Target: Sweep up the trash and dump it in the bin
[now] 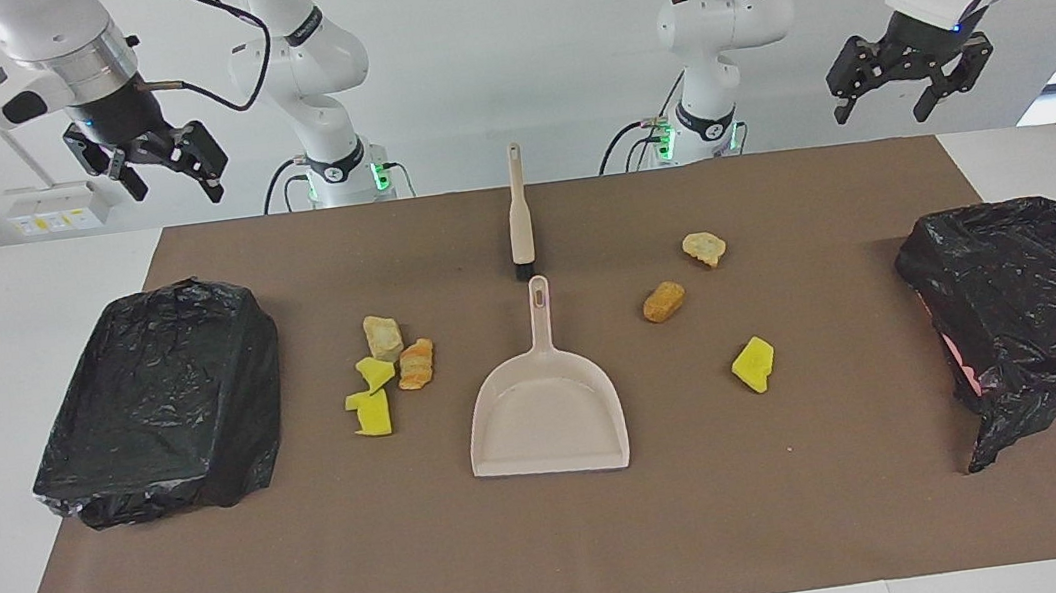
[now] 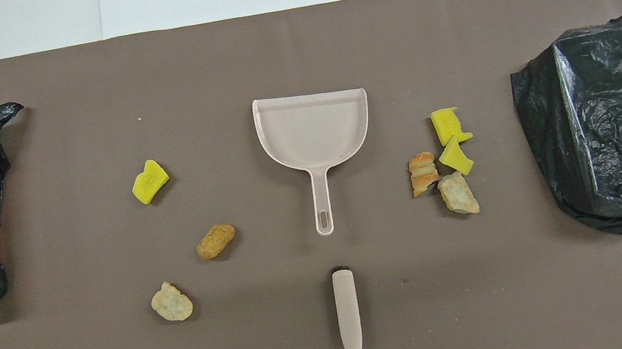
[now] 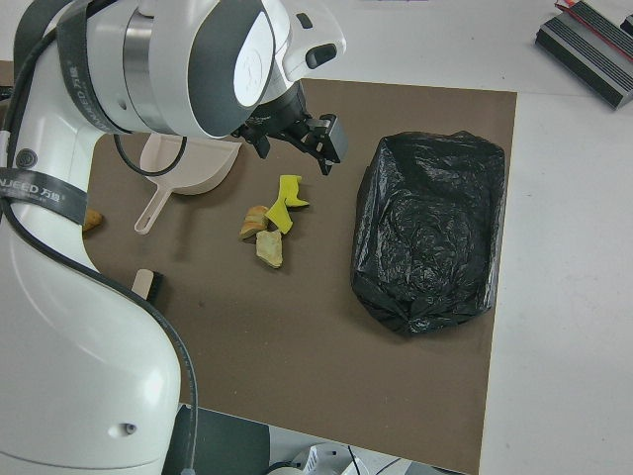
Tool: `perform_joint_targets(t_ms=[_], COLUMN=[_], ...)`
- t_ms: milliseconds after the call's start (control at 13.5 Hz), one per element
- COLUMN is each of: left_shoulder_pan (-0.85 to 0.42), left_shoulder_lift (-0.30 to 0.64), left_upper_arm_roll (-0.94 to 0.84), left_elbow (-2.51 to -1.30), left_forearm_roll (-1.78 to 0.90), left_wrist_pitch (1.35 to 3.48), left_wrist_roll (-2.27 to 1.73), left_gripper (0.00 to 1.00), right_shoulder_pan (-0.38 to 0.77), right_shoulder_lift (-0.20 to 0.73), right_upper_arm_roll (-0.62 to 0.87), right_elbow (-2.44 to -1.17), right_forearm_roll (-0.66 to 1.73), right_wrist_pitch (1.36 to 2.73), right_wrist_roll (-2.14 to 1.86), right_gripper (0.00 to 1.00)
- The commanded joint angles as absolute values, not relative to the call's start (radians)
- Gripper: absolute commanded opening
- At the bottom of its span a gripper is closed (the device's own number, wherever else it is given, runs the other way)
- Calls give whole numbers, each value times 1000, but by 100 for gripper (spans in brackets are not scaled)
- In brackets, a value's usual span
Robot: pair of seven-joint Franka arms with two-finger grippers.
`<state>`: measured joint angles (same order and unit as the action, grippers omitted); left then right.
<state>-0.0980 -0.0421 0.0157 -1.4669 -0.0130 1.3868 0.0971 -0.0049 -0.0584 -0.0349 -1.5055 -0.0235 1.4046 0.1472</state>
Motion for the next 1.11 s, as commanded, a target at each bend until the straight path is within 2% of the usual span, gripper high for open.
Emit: perform_joint_targets(t_ms=[0, 1038], left_shoulder_pan=[-94, -107], left_shoulder_lift=[-35, -48], left_upper_arm_roll=[12, 11], left_elbow=[-1443, -1457], left_forearm_roll=[-18, -21], left_wrist_pitch=[1371, 1379], left_wrist_roll=[109, 92], left_gripper=[100, 100], right_shoulder_pan=[-11, -9], right_shoulder_lift=[-83, -83], right_upper_arm_roll=[-34, -34], right_elbow=[-1536, -1536], right_forearm_roll=[-9, -8], right_wrist_pitch=[1425, 1427], right_wrist_roll=[132, 132], right_gripper=[100, 100])
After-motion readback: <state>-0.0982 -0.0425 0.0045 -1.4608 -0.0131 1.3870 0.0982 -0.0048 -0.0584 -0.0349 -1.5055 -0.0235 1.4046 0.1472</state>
